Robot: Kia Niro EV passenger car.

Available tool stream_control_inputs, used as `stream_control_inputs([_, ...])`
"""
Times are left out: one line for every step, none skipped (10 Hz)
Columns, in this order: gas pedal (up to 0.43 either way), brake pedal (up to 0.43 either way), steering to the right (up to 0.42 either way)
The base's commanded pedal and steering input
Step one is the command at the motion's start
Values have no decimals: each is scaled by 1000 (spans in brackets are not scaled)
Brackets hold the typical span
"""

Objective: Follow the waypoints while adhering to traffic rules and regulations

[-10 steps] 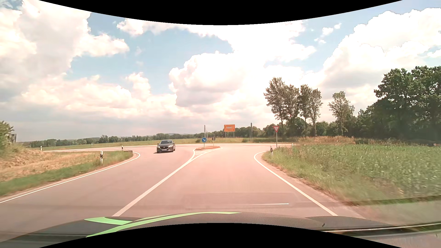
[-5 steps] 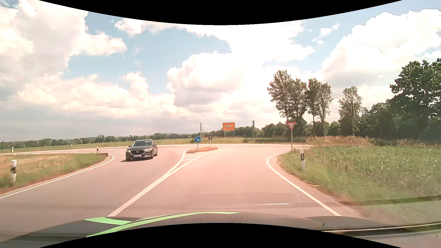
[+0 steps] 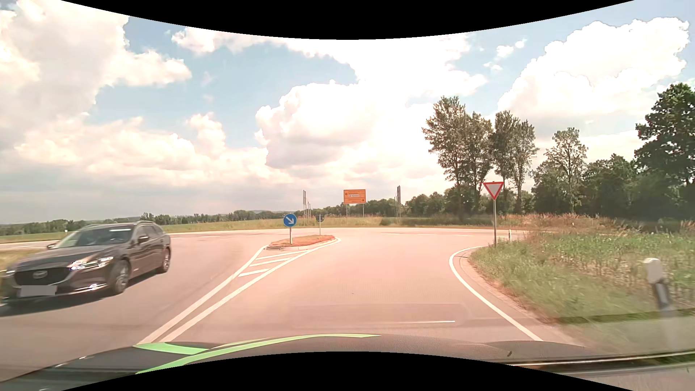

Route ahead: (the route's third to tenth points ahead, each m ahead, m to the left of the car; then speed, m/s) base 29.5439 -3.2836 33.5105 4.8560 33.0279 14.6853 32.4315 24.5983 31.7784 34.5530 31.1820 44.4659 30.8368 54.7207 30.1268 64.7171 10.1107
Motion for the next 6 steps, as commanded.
stream_control_inputs([0, 226, 30])
stream_control_inputs([0, 226, 30])
stream_control_inputs([0, 232, 30])
stream_control_inputs([0, 232, 30])
stream_control_inputs([0, 238, 30])
stream_control_inputs([0, 244, 30])
